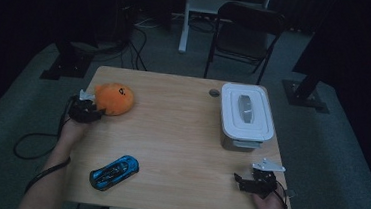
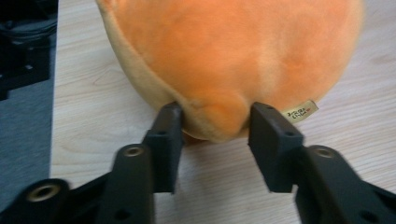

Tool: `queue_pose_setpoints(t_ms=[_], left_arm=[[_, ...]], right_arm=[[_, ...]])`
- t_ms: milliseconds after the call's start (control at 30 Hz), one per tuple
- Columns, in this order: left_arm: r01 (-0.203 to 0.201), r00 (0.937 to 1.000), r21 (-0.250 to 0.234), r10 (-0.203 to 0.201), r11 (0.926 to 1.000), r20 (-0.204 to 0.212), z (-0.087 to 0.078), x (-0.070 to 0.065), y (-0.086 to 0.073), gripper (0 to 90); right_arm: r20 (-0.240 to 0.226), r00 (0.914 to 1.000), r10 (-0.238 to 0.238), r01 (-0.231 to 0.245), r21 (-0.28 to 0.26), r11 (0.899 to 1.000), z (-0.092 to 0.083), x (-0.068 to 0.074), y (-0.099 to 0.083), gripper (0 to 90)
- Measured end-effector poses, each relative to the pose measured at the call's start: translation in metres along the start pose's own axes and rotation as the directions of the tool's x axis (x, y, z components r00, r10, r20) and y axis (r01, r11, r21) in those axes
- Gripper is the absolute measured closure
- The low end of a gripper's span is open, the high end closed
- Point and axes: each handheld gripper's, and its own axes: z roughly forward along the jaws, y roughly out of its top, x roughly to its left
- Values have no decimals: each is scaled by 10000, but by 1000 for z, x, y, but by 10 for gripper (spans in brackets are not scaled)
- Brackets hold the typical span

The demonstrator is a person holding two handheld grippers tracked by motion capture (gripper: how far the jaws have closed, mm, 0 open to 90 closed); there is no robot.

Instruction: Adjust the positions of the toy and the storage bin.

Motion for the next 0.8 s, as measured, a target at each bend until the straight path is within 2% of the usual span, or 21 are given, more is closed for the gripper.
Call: queue_pose_setpoints(t_ms=[133,233,267,367,533,600,633,800], left_arm=[[-168,9991,319,180,9994,-378,-1,-5,-1,699],[-76,9995,409,89,9991,-314,-2,-9,-1,758],[-266,9989,461,283,9986,-369,-4,-14,-2,758],[-344,9985,452,363,9984,-418,-8,-24,-4,773],[-557,9984,381,561,9977,-111,-16,-46,-10,785],[-546,9985,470,548,9974,-20,-17,-50,-11,791],[-303,9995,472,301,9984,47,-22,-57,-12,791],[-22,9995,657,2,9978,312,-32,-76,-20,788]], right_arm=[[-5,10000,-5,5,-2,10000,0,0,0,143],[-4,10000,-4,4,-3,10000,0,0,0,143],[-4,10000,-4,4,-2,10000,0,0,0,143],[-3,10000,-3,3,-3,10000,0,0,0,143],[-3,10000,-3,3,-2,10000,0,0,0,143],[-3,10000,-5,5,-1,10000,0,0,0,143],[-4,10000,-3,3,-1,10000,0,0,0,143],[-5,10000,-3,3,-2,10000,0,0,0,143]])
